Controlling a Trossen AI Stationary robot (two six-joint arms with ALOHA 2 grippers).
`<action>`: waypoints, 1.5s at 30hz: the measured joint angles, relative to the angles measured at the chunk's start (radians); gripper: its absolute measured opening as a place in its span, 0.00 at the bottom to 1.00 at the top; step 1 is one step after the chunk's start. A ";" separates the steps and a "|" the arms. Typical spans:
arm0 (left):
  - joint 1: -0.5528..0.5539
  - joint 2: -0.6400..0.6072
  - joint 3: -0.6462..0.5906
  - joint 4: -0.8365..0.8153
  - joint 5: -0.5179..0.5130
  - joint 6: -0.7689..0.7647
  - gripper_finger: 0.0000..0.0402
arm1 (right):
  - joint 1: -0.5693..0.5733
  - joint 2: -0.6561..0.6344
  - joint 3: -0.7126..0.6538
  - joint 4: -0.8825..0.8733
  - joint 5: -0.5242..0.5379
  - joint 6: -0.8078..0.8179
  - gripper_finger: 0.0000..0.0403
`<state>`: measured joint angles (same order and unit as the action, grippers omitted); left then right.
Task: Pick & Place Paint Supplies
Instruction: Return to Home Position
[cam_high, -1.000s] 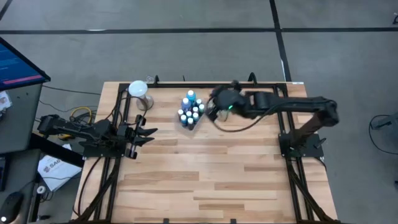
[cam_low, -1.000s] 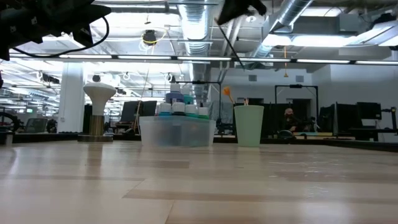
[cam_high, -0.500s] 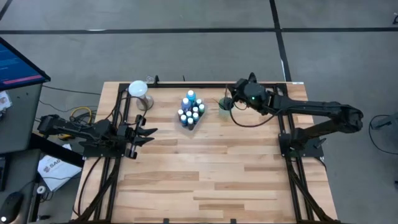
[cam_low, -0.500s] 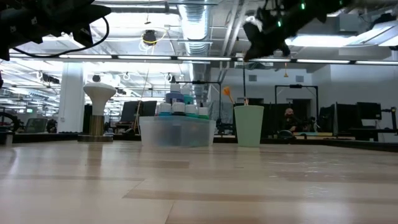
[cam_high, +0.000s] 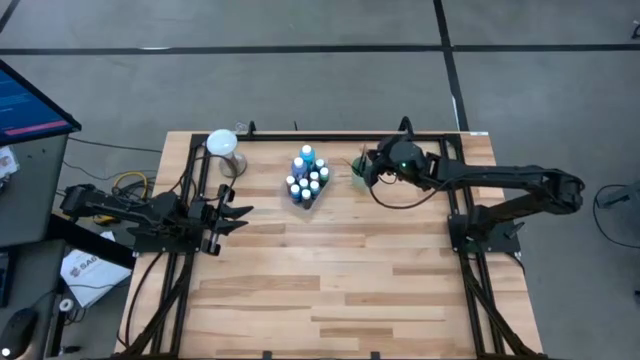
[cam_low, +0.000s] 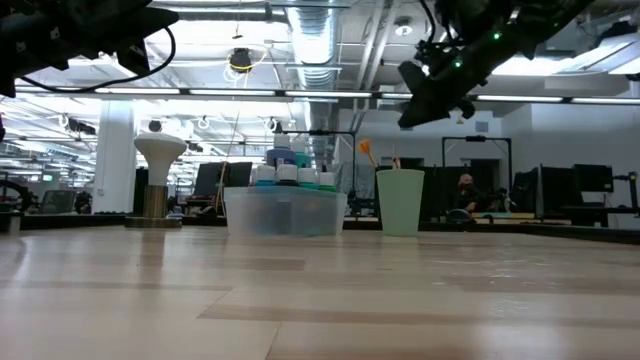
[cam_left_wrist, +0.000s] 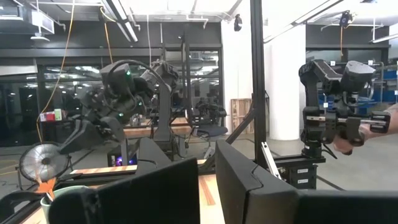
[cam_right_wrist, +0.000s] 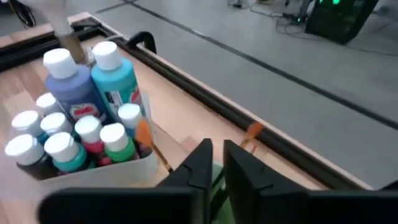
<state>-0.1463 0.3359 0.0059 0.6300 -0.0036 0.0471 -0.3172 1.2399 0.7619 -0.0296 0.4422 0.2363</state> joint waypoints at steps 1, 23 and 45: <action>0.000 0.000 0.000 0.000 0.000 0.000 0.00 | 0.001 -0.003 0.000 -0.014 -0.001 0.007 0.09; 0.000 0.000 0.000 0.000 0.000 0.000 0.00 | 0.536 -0.764 0.074 -0.201 0.058 -0.080 0.25; 0.000 0.011 0.000 0.007 0.000 0.000 0.00 | 0.617 -1.237 -0.631 0.168 -0.202 -0.111 0.01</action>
<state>-0.1459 0.3470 0.0062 0.6370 -0.0036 0.0471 0.3000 0.0033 0.1310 0.1386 0.2397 0.1249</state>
